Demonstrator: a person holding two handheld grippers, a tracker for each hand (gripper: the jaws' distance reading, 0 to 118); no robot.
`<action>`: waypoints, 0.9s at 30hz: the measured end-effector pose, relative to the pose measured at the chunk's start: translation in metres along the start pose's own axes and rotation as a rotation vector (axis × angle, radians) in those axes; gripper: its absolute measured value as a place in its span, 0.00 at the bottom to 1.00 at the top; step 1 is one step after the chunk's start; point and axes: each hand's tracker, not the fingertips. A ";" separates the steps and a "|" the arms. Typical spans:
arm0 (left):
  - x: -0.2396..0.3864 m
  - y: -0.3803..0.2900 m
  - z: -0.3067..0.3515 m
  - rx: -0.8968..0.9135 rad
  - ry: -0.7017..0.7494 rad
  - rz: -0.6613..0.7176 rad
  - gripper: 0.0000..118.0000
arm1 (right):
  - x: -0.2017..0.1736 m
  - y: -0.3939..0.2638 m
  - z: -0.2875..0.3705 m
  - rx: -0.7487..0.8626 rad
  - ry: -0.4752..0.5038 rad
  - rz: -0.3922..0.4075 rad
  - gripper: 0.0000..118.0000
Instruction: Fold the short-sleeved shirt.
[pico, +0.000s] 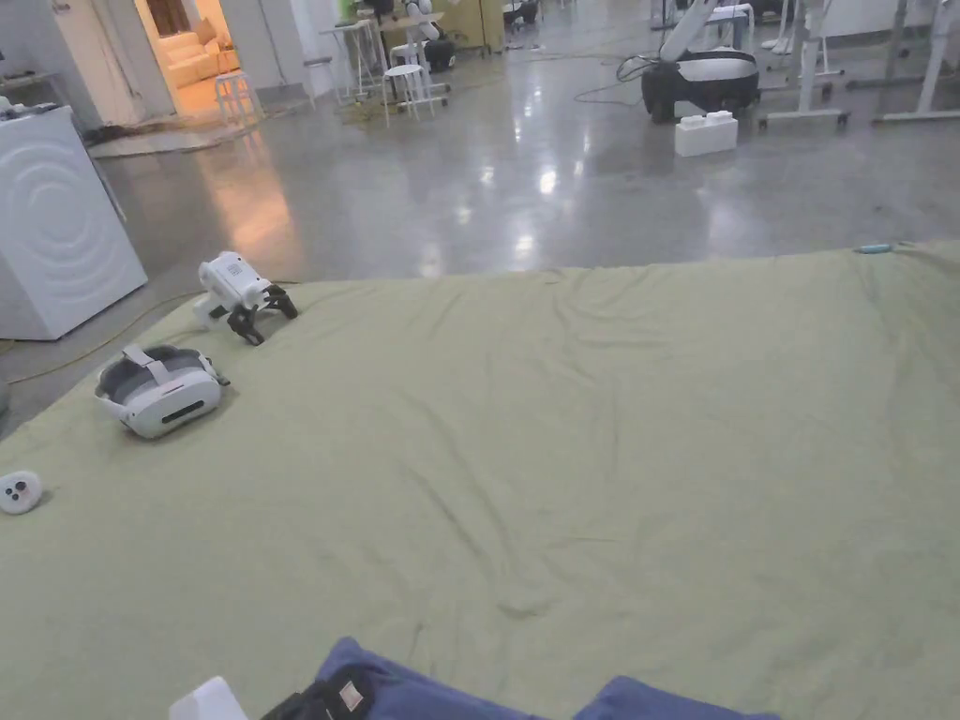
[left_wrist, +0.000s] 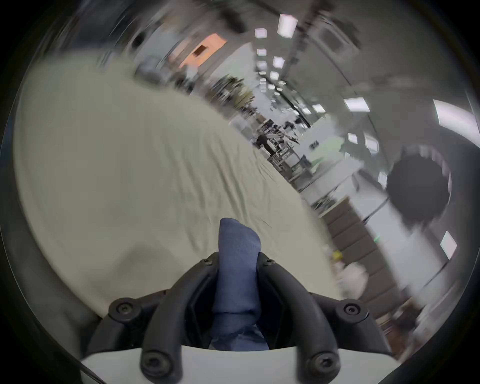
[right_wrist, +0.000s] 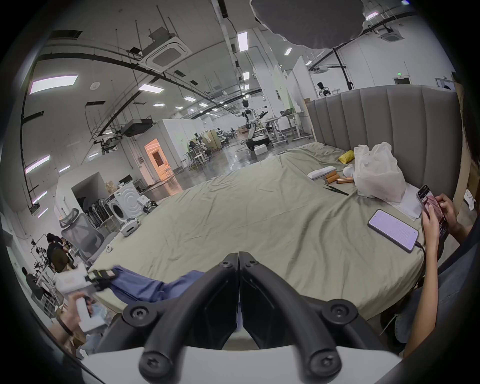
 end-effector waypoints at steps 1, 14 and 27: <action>0.015 0.006 0.005 0.003 0.003 -0.086 0.16 | -0.002 -0.001 -0.001 0.007 -0.006 0.012 0.00; 0.232 -0.142 -0.133 -0.444 -0.176 -0.450 0.47 | -0.001 -0.006 0.029 0.021 -0.079 0.040 0.00; 0.168 -0.091 -0.117 -0.321 -0.327 -0.008 0.01 | 0.018 -0.008 0.033 0.016 -0.084 -0.031 0.00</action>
